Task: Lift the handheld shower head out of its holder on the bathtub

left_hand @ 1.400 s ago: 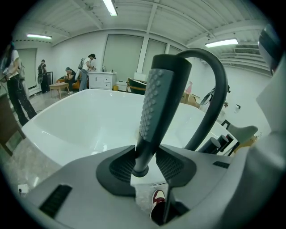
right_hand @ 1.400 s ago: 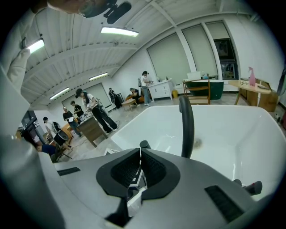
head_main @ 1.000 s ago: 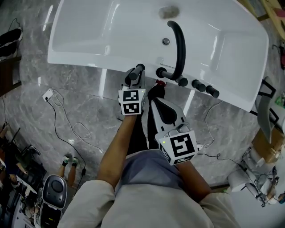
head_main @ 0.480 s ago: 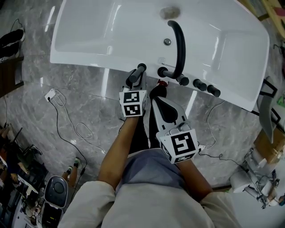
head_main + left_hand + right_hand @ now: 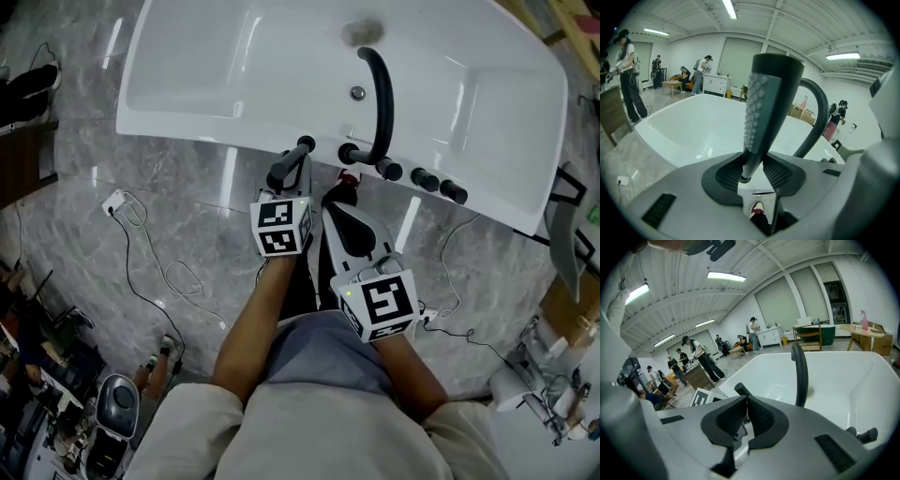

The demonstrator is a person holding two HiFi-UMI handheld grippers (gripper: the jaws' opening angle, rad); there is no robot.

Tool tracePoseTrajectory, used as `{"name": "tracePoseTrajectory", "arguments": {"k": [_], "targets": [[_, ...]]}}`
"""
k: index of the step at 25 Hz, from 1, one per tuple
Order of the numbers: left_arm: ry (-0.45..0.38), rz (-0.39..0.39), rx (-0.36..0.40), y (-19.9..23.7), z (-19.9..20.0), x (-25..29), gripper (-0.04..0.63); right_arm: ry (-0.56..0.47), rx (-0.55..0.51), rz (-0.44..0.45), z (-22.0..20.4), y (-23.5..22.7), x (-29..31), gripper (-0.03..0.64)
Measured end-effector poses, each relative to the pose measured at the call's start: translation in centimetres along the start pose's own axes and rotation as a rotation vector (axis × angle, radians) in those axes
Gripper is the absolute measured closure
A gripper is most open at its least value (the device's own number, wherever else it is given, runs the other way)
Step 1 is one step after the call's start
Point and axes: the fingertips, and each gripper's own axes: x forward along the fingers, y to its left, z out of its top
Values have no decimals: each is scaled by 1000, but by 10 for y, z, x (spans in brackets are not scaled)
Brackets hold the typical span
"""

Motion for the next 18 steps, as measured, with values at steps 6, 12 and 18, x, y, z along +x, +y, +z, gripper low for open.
{"name": "tracePoseTrajectory", "arguments": {"k": [6,12,18], "targets": [[-11,-15,3,0,12,-14,454,-23,0,-6,7,5,-3,597],[-22,-35,15,1,27,-29,455,-50,-6,-12,18,11,-5,597],[-59,-71,41,-6,49,-54,456,-84,-18,-21,32,18,-11,597]]}}
